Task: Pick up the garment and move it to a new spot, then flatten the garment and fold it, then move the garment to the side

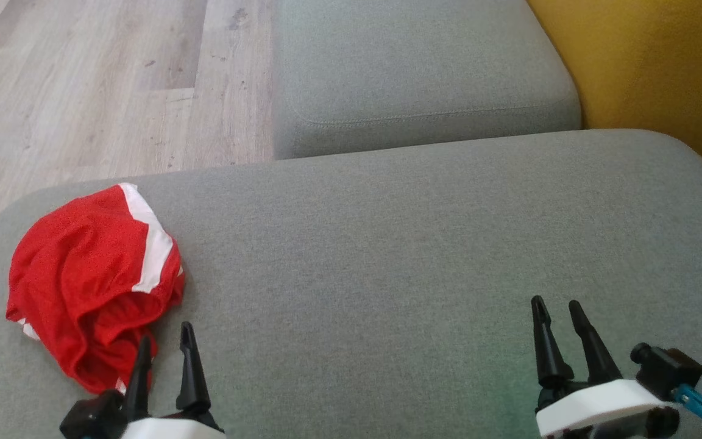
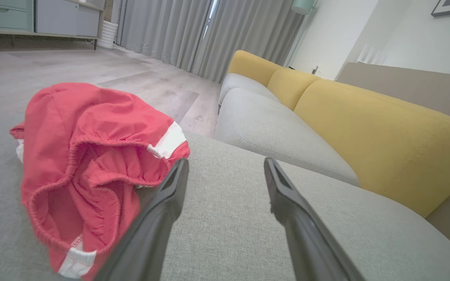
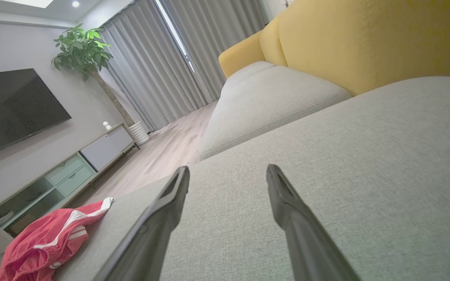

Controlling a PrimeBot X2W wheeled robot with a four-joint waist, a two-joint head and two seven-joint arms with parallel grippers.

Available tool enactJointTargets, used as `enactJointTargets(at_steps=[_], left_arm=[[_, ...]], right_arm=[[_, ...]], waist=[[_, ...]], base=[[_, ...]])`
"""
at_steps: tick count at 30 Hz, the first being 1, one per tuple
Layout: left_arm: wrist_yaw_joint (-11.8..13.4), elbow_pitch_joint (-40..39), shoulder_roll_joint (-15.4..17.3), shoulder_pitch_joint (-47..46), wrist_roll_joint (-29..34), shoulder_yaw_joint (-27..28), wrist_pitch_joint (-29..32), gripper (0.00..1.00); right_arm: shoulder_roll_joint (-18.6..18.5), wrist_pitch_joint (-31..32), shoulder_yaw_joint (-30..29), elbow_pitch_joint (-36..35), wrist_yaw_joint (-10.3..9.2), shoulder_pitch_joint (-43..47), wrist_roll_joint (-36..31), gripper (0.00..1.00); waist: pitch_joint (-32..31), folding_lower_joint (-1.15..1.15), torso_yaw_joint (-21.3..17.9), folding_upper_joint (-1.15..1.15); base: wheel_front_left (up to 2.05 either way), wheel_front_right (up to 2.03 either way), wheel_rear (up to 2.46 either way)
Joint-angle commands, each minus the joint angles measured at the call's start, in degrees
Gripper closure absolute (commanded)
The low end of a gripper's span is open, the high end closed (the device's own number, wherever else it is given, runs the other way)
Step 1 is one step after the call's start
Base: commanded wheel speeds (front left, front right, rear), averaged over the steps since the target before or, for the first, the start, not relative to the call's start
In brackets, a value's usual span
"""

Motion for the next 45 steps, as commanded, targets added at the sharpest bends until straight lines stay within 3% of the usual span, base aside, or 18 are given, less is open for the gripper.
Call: enactJointTargets(at_steps=[1,35,45], left_arm=[[0.41,-2.41,0.69,-1.26,1.91,0.58,-0.78,0.00],[4.63,-4.90,1.35,2.31,26.99,-1.85,-6.74,0.00],[4.68,-4.46,1.27,2.50,27.10,-1.75,-6.78,0.00]], right_arm=[[-0.40,-1.01,1.46,-2.12,0.32,-1.81,-1.66,0.00],[-0.50,-6.90,8.26,-1.53,0.45,0.58,-25.02,0.00],[-0.50,-6.94,8.39,-1.05,0.45,0.74,-25.17,0.00]], waist=[[-0.13,0.00,-0.02,0.00],[-2.99,0.00,0.06,0.00],[-3.28,0.00,0.29,0.00]], base=[[0.00,0.00,0.00],[0.00,0.00,0.00],[0.00,0.00,0.00]])
